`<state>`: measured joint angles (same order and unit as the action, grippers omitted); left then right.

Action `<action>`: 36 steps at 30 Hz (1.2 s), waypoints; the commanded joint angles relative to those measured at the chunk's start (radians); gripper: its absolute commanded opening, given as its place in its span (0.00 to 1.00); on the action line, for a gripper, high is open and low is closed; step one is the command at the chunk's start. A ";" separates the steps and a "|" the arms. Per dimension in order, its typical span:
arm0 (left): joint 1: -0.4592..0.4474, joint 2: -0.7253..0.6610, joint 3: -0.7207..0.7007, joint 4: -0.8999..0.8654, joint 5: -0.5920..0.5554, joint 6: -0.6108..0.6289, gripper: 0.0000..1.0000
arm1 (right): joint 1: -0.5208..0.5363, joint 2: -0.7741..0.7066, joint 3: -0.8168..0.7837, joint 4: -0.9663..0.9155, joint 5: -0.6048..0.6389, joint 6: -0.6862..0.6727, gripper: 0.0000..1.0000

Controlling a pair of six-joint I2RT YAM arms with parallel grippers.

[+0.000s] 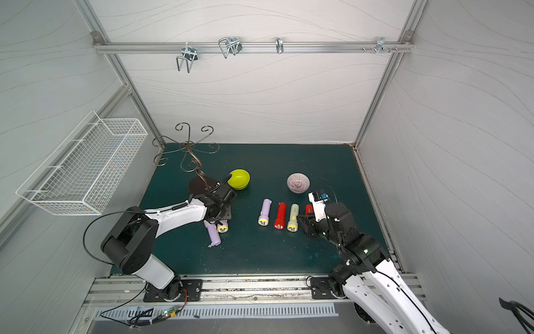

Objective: Close the plug at the bottom of the flashlight
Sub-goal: Pick up the flashlight from the center of the board.

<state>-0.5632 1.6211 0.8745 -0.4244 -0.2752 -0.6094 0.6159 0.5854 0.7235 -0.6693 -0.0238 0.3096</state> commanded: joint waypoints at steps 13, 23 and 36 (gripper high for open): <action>0.008 0.080 0.031 0.138 0.109 0.023 0.23 | 0.006 0.045 0.003 0.034 -0.015 0.005 0.49; -0.013 -0.137 -0.056 0.347 0.293 0.159 0.00 | 0.006 0.031 0.008 0.010 -0.023 0.030 0.49; -0.066 -0.332 -0.082 0.612 0.696 0.579 0.00 | 0.007 0.111 0.039 0.185 -0.182 0.020 0.49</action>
<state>-0.6350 1.2846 0.7441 0.0998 0.2436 -0.1795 0.6159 0.6750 0.7319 -0.5858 -0.1207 0.3462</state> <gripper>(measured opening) 0.409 0.493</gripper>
